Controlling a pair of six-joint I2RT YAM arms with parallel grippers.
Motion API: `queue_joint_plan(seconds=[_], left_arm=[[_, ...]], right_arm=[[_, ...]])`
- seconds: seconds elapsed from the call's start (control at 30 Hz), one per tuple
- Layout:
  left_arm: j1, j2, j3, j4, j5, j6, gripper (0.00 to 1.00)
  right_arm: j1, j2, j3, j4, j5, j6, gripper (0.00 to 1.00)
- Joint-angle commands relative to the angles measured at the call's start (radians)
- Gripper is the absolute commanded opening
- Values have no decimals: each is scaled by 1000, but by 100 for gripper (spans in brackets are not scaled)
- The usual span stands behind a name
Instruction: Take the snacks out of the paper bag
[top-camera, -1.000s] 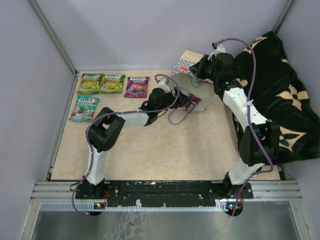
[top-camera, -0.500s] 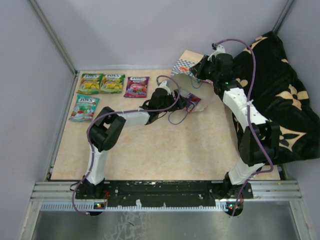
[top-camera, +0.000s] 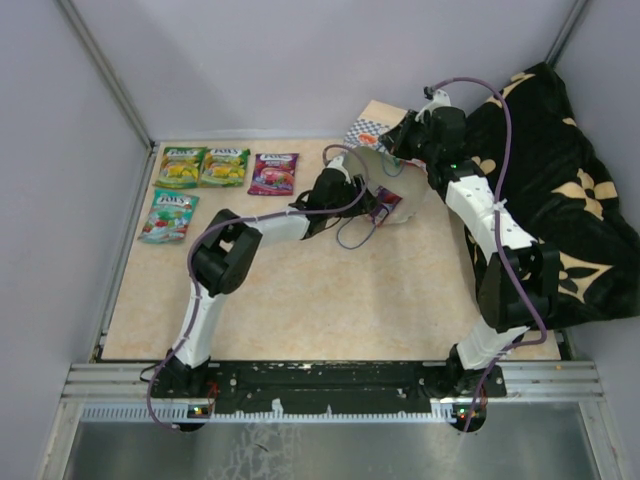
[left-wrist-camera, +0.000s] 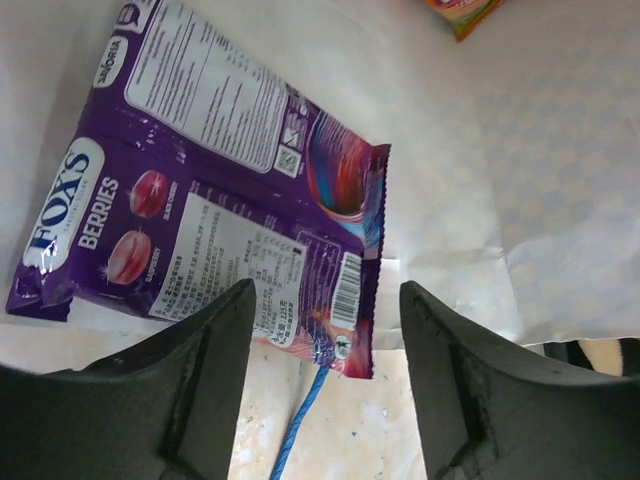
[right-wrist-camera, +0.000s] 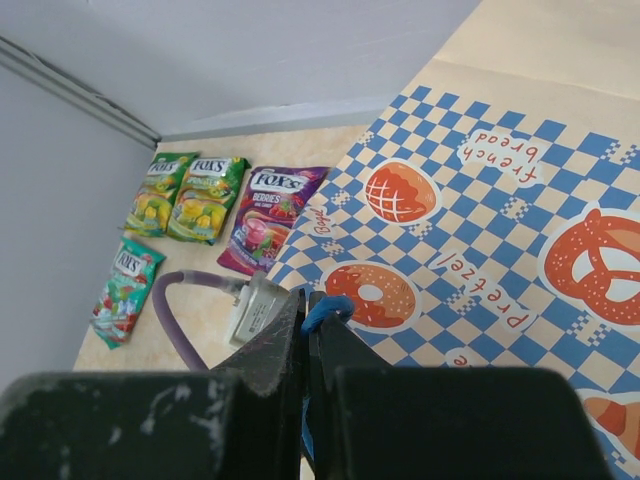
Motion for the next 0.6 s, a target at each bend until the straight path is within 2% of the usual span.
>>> queue_joint_plan(seconds=[0.0, 0.23, 0.4, 0.57], left_arm=[[-4, -14, -23, -45, -20, 30, 69], [-4, -118, -84, -83, -88, 86, 78], [-4, -121, -84, -106, -105, 104, 78], [-4, -71, -43, -111, -81, 90, 72]], right_arm=[[-11, -57, -6, 45, 13, -17, 0], [-11, -46, -9, 50, 4, -12, 0], [-11, -44, -10, 58, 0, -6, 0], [-11, -44, -5, 52, 2, -9, 0]])
